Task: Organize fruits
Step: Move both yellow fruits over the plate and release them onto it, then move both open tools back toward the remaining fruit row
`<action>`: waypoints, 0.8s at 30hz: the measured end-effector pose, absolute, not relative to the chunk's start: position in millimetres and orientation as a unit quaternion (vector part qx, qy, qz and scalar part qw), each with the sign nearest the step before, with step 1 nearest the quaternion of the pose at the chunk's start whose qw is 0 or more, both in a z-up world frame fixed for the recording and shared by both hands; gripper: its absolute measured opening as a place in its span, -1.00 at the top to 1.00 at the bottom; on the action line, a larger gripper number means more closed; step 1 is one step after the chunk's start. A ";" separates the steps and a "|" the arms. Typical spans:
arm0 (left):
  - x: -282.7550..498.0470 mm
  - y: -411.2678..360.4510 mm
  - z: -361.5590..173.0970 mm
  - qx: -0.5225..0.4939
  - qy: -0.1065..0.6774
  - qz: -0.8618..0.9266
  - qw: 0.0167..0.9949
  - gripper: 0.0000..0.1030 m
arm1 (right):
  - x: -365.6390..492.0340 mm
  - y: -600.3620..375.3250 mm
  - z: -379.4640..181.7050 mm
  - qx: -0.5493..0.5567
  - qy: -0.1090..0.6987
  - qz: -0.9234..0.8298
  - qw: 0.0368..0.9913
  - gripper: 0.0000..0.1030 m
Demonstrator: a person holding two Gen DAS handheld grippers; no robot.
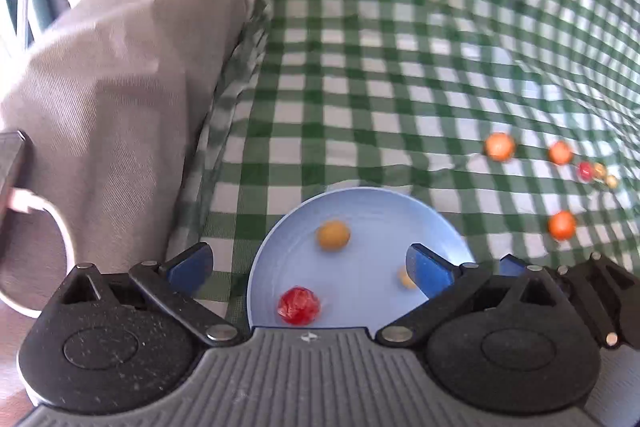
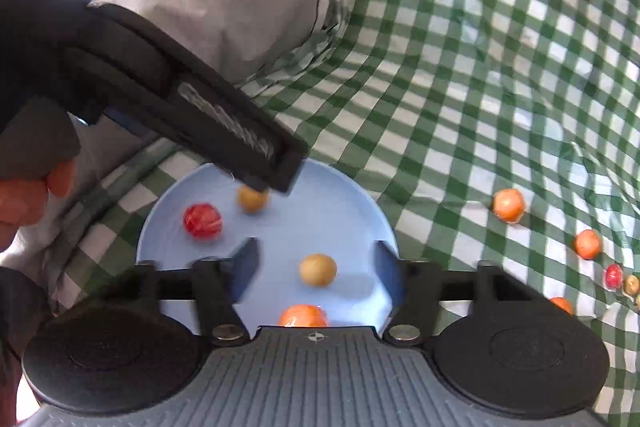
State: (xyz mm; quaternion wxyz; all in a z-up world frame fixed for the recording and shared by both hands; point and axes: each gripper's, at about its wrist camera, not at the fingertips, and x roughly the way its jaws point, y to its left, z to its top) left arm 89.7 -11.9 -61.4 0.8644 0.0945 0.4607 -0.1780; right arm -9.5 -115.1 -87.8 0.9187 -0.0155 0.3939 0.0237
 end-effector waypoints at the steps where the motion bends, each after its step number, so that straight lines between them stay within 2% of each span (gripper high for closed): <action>1: 85.1 -9.5 -57.3 0.097 0.458 -0.177 0.866 -0.99 | -14.4 -115.5 -83.4 -0.014 0.391 0.023 0.920 -0.47; 5: 63.4 4.7 -45.7 0.087 0.455 -0.166 0.870 -0.99 | -40.1 -113.6 -68.4 -0.008 0.390 0.026 0.920 -0.69; 11: 27.7 22.3 -29.7 0.065 0.472 -0.155 0.865 -0.99 | -80.3 -106.8 -48.1 0.007 0.381 0.018 0.925 -0.75; 24: -31.3 24.6 7.0 0.078 0.432 -0.166 0.883 -0.99 | -138.1 -106.0 -12.1 0.023 0.328 -0.029 0.944 -0.81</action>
